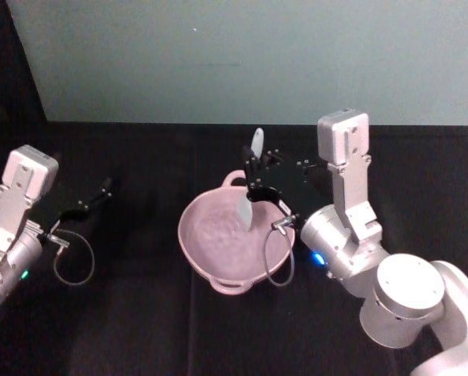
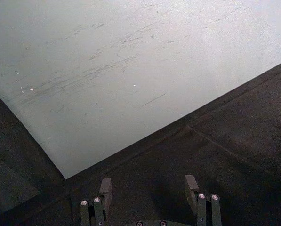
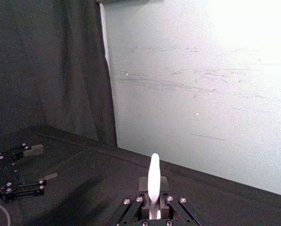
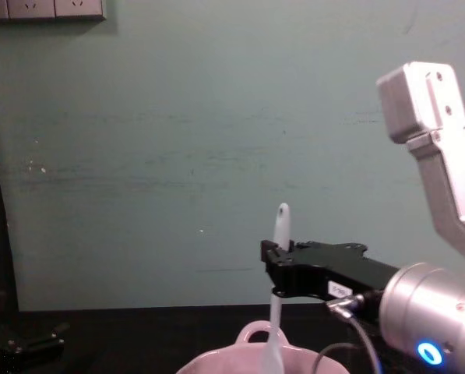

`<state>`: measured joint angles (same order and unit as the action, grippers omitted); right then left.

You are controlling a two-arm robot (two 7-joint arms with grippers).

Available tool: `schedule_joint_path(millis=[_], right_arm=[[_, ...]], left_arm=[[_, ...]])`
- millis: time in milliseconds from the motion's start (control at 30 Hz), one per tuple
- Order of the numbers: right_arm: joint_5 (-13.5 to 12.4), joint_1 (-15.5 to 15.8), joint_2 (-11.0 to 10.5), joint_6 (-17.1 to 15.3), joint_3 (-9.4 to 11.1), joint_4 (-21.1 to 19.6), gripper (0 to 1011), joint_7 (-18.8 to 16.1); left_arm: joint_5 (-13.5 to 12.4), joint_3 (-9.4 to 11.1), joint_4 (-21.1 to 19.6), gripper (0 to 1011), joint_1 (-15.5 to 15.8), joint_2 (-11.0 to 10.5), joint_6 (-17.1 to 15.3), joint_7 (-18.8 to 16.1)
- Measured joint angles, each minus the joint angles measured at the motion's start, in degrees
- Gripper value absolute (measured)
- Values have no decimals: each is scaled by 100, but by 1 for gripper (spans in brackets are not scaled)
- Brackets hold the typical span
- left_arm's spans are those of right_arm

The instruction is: Use the one hand to pick up the spoon and stir the clear water in the bowl.

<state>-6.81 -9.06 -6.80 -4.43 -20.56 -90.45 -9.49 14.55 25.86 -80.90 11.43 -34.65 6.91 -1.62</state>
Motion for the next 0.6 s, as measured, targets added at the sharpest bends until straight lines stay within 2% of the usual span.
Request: schedule_joint_path(millis=[167, 300, 433, 600], right_arm=[[58, 152, -134, -132, 74, -289, 114, -66], [56, 296, -297, -272, 93, -545, 114, -259], [-56, 477, -431, -430, 95, -805, 114, -457], [-249, 623, -485, -571, 68, -994, 114, -595]], left_arm=[[0, 0, 0, 1011, 0, 0, 0, 0], [-1, 0, 0, 1011, 0, 0, 0, 0], [-1, 0, 0, 1011, 0, 0, 0, 0], [0, 0, 0, 1011, 0, 0, 0, 0]])
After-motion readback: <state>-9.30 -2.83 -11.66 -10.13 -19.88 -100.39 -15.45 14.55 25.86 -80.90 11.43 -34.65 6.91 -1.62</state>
